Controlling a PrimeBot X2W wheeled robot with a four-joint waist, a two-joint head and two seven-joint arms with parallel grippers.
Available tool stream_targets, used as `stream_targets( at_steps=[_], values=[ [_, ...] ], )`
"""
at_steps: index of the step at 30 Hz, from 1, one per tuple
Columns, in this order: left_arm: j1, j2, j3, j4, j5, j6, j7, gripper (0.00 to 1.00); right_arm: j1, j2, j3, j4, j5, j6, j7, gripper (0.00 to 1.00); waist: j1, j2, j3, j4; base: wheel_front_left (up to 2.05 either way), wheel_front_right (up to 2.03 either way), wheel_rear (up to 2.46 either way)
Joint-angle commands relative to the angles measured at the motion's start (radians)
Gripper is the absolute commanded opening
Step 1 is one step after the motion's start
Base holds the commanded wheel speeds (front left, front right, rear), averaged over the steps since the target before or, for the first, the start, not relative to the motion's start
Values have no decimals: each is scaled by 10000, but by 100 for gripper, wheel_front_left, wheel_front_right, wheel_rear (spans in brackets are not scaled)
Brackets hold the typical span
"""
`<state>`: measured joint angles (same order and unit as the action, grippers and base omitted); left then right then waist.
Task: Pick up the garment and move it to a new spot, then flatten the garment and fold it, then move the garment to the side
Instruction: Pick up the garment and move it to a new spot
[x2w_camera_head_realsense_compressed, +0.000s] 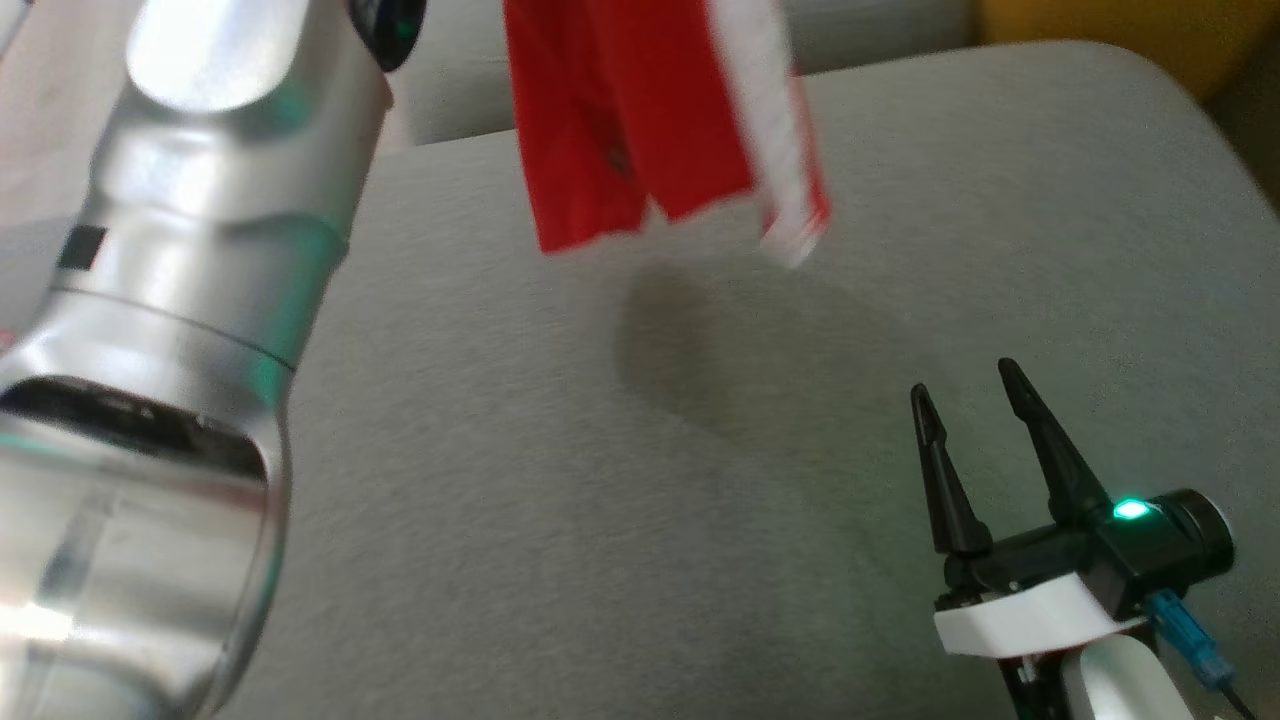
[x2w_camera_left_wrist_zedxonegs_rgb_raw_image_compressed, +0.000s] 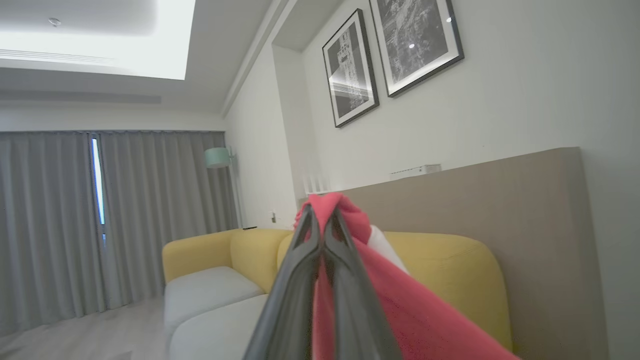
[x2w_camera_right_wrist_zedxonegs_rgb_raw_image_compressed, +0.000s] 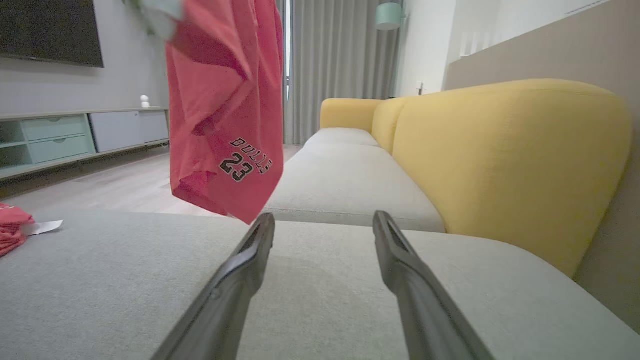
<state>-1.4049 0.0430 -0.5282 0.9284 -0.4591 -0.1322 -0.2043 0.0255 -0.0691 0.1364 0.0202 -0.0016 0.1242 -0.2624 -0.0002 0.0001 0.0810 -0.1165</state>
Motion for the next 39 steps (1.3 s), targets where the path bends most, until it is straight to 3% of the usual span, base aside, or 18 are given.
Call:
stream_targets(
  at_steps=[1,5,10,16,19,20,21,25,33,39],
  values=[
    [-50,227,145,-216,-268,17,-106,0,-251,95,257,-359,96,65,6,100,2,-1,-3,-892,0,0,0],
    [1188,111,-89,-265,-952,16,-290,0,-279,153,242,-329,201,65,6,100,2,-1,225,-1240,0,0,0],
    [3859,79,-253,-714,-1759,16,-538,0,-285,180,208,-309,267,65,6,100,2,-1,376,-1297,0,0,0],
    [7807,75,532,-2571,-1866,482,-570,0,-111,186,53,-256,377,65,6,100,2,-1,303,-860,0,0,0],
    [9631,74,427,-3569,-2110,438,-572,0,84,187,-197,-216,358,65,6,100,2,-1,114,-428,0,0,0],
    [10055,74,141,-3743,-2156,358,-572,46,152,187,-316,-214,392,65,6,100,2,-1,44,-264,0,0,0],
    [10351,74,-24,-3921,-2128,328,-572,100,225,187,-403,-197,390,65,6,100,2,-1,-45,-89,0,0,0],
    [11084,73,178,-4601,-2101,503,-573,100,416,187,-509,-98,342,65,6,100,2,-1,-352,303,0,0,0],
    [13018,73,1471,-6872,447,1775,-574,100,962,188,-812,227,532,65,6,100,2,-1,-1108,1138,0,0,0],
    [14165,72,2299,-8552,2297,2307,-574,100,1399,188,-937,509,647,65,6,100,2,-1,-1525,1566,0,0,0]
  ],
)
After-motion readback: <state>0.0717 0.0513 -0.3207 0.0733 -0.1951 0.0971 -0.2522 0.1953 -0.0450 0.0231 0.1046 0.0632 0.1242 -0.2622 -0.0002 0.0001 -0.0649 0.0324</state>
